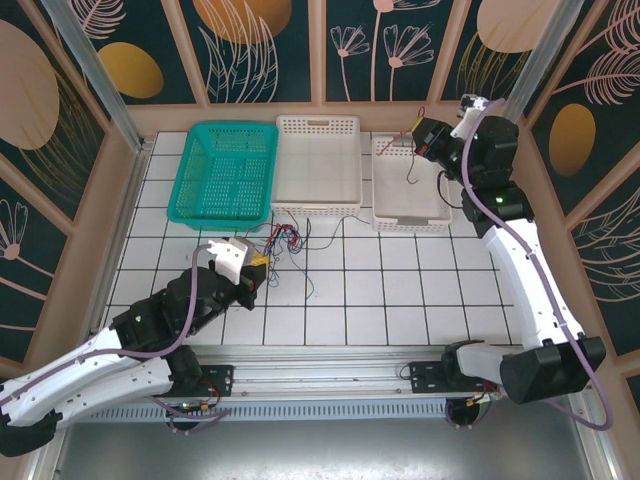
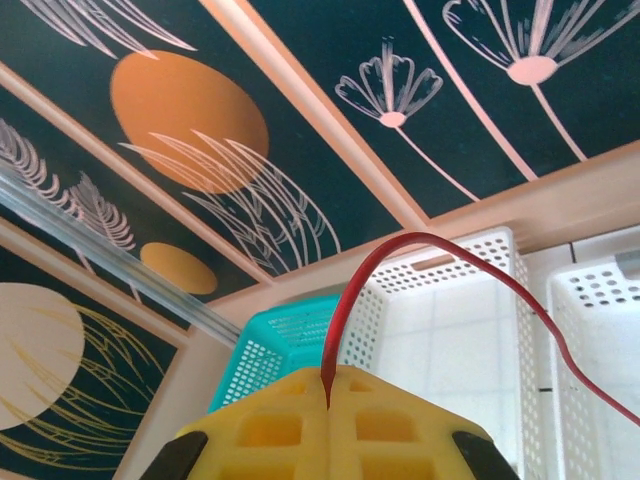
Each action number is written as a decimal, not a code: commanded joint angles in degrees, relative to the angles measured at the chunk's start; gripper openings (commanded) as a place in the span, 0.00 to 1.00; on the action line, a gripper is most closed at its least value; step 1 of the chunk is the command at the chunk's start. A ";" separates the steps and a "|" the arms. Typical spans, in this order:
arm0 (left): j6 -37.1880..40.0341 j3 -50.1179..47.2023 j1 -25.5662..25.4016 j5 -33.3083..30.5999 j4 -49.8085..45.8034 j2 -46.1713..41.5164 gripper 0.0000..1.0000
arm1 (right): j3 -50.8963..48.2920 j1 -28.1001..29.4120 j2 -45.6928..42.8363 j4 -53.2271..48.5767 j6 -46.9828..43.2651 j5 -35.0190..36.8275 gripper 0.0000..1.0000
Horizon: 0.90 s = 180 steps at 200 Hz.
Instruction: Untangle the cables
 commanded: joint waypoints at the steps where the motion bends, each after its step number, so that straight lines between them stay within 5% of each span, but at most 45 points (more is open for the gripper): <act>1: 0.30 -0.44 -0.05 -0.60 0.92 -0.18 0.00 | -2.25 -1.85 2.34 3.79 -0.05 -0.98 0.00; 100: 0.21 -0.43 -0.06 -0.44 0.90 -0.14 0.00 | -9.57 -4.29 7.35 8.88 2.61 -2.58 0.00; 180: 0.43 -0.44 -0.04 -0.48 0.65 0.43 0.00 | 9.43 5.45 8.00 -0.61 -2.71 1.76 0.00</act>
